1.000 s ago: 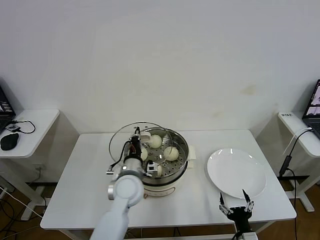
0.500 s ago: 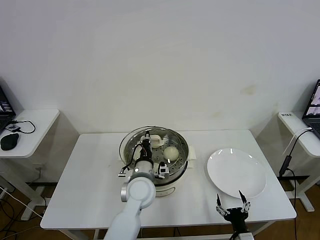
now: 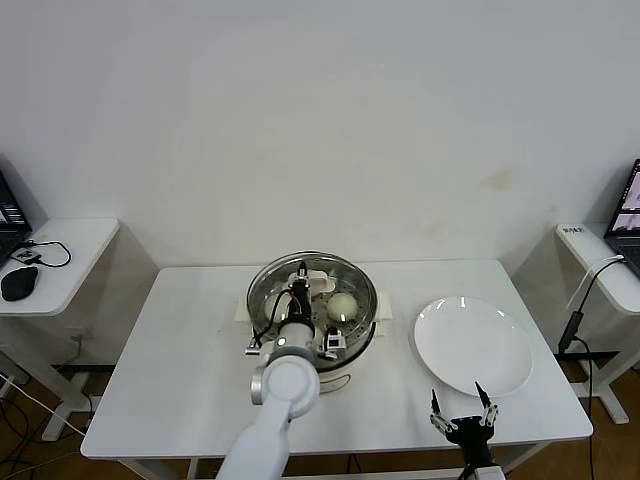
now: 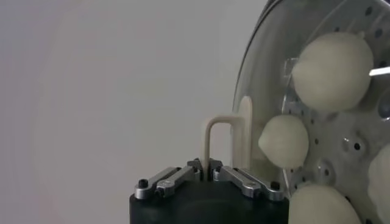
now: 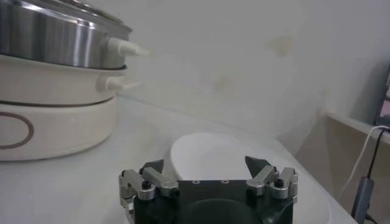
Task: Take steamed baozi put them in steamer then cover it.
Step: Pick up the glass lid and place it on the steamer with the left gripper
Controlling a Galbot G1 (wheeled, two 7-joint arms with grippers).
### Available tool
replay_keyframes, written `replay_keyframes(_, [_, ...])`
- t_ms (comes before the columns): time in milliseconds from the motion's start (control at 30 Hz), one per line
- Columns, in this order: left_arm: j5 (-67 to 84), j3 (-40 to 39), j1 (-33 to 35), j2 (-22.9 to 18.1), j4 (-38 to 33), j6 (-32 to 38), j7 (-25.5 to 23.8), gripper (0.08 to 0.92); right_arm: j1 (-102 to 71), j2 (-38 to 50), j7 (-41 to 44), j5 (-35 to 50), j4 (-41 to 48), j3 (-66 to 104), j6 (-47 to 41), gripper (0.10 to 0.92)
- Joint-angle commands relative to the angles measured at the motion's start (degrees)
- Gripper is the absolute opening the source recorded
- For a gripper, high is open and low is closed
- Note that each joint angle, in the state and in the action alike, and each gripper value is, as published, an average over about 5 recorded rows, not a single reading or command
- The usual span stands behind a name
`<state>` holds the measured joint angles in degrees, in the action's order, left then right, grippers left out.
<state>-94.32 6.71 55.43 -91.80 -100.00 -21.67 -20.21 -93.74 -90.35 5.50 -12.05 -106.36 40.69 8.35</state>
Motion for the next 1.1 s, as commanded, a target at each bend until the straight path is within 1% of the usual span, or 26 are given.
replay_keyframes(33, [0.10, -0.36, 0.32, -0.42, 0.17, -0.02, 0.30, 0.147, -0.01, -0.02, -0.04, -0.09, 0.10, -0.08, 0.00, 0.823])
replay_keyframes(433, [0.17, -0.42, 0.97, -0.40, -0.64, 0.02, 0.26, 0.147, -0.01, -0.04, -0.09, -0.40, 0.14, -0.48, -0.07, 0.823])
replay_keyframes(767, [0.08, -0.09, 0.82, -0.40, 0.77, 0.32, 1.97, 0.147, -0.11, -0.04, -0.11, -0.41, 0.15, -0.49, 0.05, 0.823])
replay_keyframes(967, [0.58, -0.56, 1.66, -0.34, -1.01, 0.47, 2.86, 0.147, -0.08, -0.03, -0.10, -0.50, 0.17, -0.67, 0.03, 0.823])
replay_keyframes(1033, [0.47, -0.68, 2.11, -0.28, -1.91, 0.49, 3.07, 0.162, -0.09, -0.03, -0.10, -0.57, 0.13, -0.75, 0.01, 0.823])
replay_keyframes(1100, [0.37, -0.66, 2.70, -0.18, -2.78, 0.60, 3.23, 0.204, -0.14, -0.03, -0.10, -0.62, 0.09, -0.78, 0.01, 0.823])
